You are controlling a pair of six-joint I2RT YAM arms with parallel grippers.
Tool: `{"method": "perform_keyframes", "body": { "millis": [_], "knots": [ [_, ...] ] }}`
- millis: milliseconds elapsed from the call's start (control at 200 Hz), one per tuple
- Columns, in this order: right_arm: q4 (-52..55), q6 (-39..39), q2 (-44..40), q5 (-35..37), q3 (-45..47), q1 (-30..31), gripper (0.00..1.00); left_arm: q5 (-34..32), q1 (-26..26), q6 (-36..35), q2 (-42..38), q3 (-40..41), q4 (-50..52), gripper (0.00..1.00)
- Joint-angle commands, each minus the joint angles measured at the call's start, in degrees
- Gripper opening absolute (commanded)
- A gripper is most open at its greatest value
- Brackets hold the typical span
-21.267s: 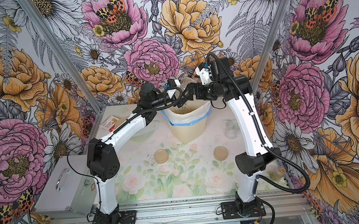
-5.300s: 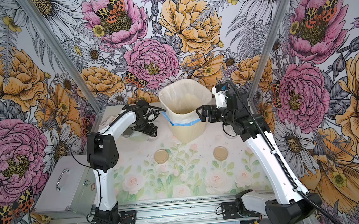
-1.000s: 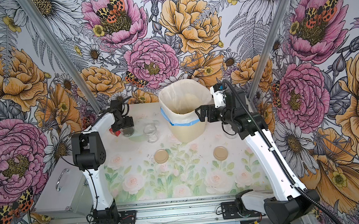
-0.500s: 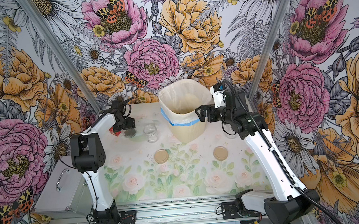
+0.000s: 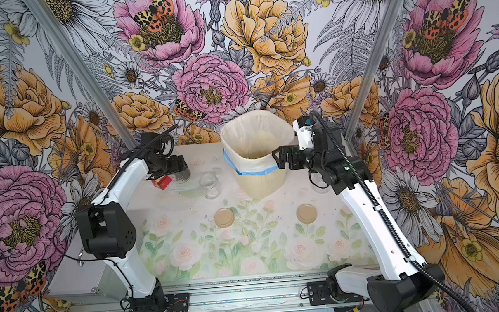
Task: Empty moldy tea leaves from jars
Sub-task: Pick up the jar from the center of the board.
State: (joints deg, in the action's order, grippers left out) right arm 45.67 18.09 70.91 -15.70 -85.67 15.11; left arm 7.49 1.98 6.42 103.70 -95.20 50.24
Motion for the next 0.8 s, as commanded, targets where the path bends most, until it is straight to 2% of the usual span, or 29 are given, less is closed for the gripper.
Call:
{"method": "perform_keyframes", "body": {
  "millis": [0,210,370,555,711,796],
  "knots": [
    [-0.6,-1.0,0.5,-1.0,-2.8,0.8,1.00,6.2,-0.6,-1.2,-8.3,0.4,-2.1,0.58],
    [-2.2,-4.3,2.3,-2.0,-5.1,3.8,1.00,14.3,-1.9,-0.6,-18.3,0.1,-2.2,0.58],
    [-4.0,-9.8,2.5,0.0,-6.5,7.8,1.00,22.8,-2.3,0.3,-22.6,-2.1,-2.2,0.58],
    [-3.9,-16.9,3.3,0.6,-9.8,9.7,1.00,32.6,-0.2,1.9,-23.3,-8.1,-2.2,0.57],
    [-3.9,-20.4,4.2,4.9,-12.0,9.7,1.00,34.7,4.1,3.1,-20.9,-14.5,-2.4,0.58],
    [-3.9,-24.6,4.6,3.6,-12.5,9.7,1.00,35.5,6.8,4.1,-18.2,-18.4,-2.4,0.57]
  ]
}}
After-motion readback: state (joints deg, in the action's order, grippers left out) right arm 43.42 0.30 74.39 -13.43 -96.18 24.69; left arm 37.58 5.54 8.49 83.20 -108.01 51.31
